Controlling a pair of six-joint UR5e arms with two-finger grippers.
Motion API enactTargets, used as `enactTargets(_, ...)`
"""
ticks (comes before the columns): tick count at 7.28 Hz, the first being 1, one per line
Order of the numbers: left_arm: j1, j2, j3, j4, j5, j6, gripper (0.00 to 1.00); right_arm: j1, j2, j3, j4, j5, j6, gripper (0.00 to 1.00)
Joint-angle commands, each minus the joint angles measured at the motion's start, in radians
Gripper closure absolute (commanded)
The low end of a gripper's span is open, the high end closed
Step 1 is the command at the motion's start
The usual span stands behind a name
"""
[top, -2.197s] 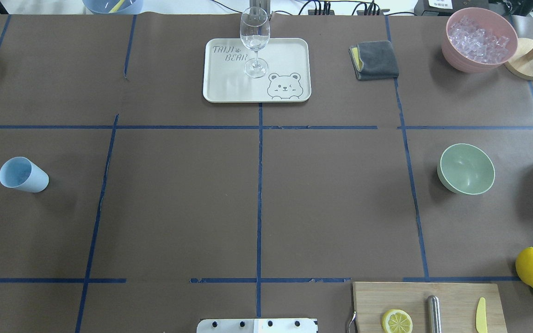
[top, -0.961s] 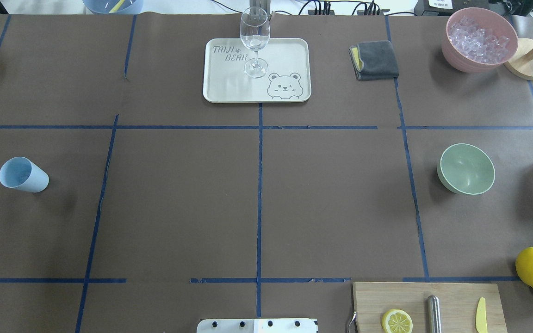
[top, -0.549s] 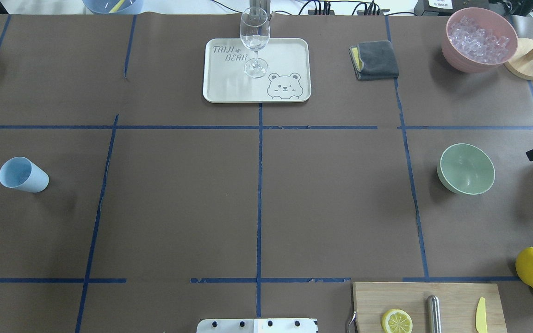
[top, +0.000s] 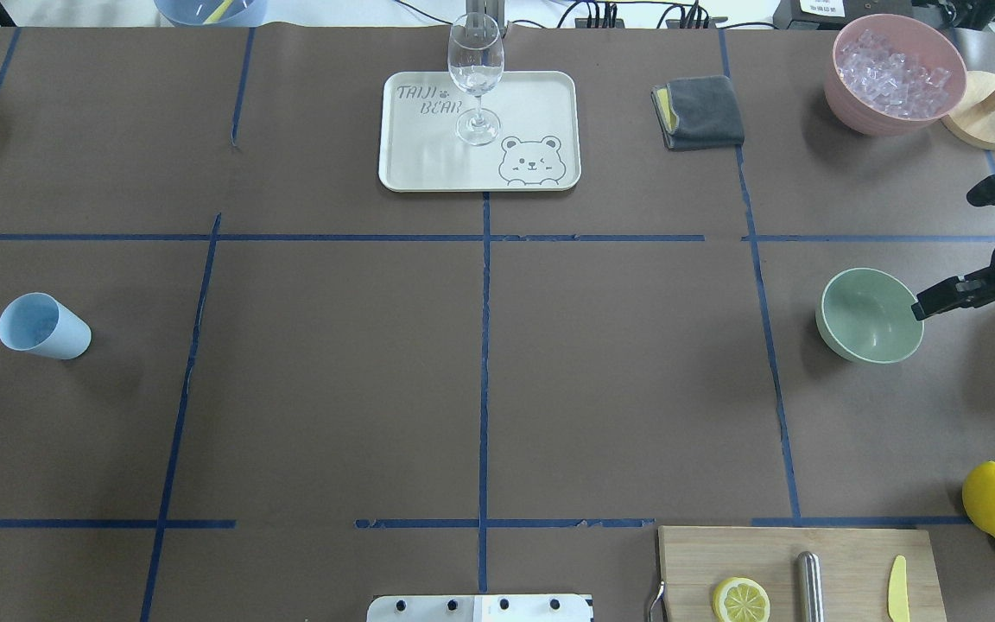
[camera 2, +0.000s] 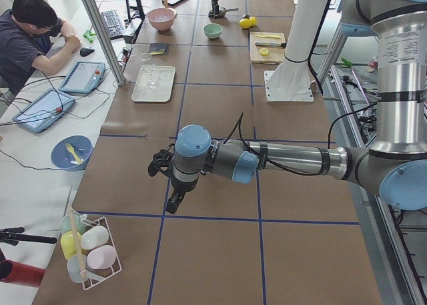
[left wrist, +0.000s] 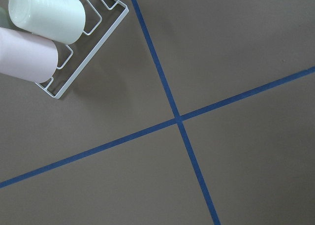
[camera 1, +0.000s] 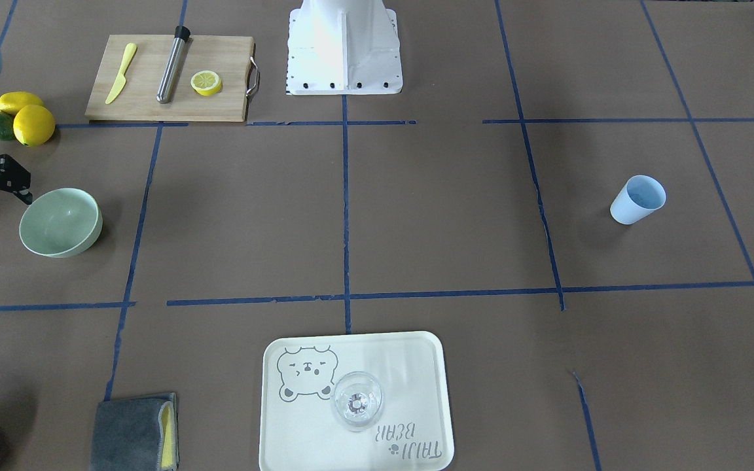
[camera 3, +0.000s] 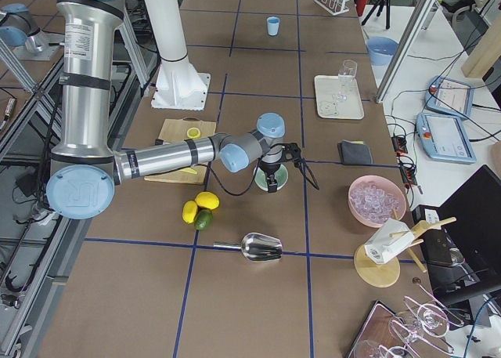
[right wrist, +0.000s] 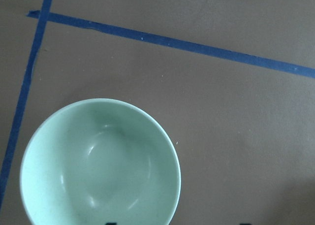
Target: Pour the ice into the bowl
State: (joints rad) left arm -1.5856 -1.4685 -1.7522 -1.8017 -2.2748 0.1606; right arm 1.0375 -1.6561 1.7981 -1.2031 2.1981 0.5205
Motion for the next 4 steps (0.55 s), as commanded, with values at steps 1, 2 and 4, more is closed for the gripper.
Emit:
enactTargets(1,-0.004,0.005,-0.015,0.001,0.000,0.000,0.00,-0.014,0.041,-0.086,0.060,-0.008,0.035,0.28)
enactTargets(2,-0.004,0.005,-0.015,0.001,-0.002,0.000,0.00,-0.028,0.045,-0.086,0.065,-0.011,0.071,0.40)
enactTargets(4,-0.004,0.005,-0.013,-0.001,-0.003,0.000,0.00,-0.034,0.048,-0.086,0.065,-0.009,0.078,0.65)
